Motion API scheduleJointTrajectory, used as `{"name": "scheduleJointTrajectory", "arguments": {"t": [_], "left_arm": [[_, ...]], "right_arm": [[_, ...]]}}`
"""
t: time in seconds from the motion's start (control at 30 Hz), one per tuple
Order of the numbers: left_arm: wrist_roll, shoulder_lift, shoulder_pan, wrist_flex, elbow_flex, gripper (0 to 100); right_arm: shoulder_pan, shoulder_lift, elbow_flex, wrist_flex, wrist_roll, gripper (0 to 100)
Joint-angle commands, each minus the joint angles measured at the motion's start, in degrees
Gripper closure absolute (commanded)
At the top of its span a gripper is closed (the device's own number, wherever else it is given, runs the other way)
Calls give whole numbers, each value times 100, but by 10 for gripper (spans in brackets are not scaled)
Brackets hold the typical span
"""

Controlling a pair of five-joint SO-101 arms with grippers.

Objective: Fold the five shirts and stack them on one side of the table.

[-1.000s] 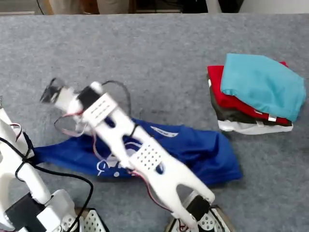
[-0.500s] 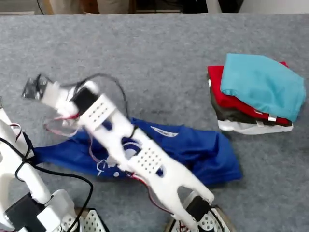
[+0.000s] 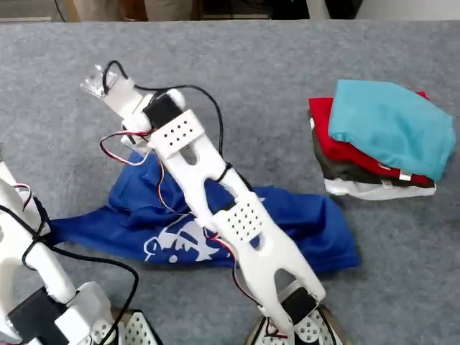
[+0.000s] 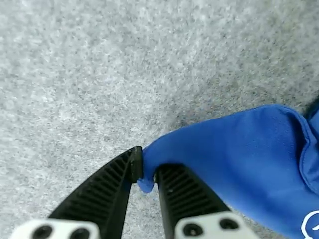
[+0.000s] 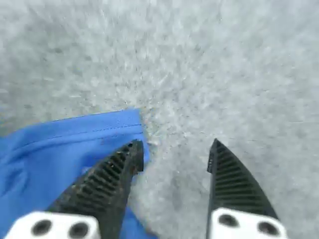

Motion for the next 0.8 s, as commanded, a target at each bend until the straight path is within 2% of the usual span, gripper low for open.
{"name": "scheduleJointTrajectory", "arguments": {"t": [0.0, 0.4, 0.47, 0.57, 0.77], "left_arm": [[-26, -154, -44, 0, -158, 978], [-9, -163, -53, 0, -158, 978], [-9, -171, -53, 0, -149, 979], [-9, -180, -70, 9, -149, 979], [-9, -189, -70, 237, -158, 979]], "right_arm": [[-198, 163, 277, -598, -44, 764], [-426, 708, 295, -756, 167, 766], [-444, 708, 303, -738, 281, 817], [-426, 708, 286, -738, 158, 993], [31, 462, -163, -440, -114, 996]]}}
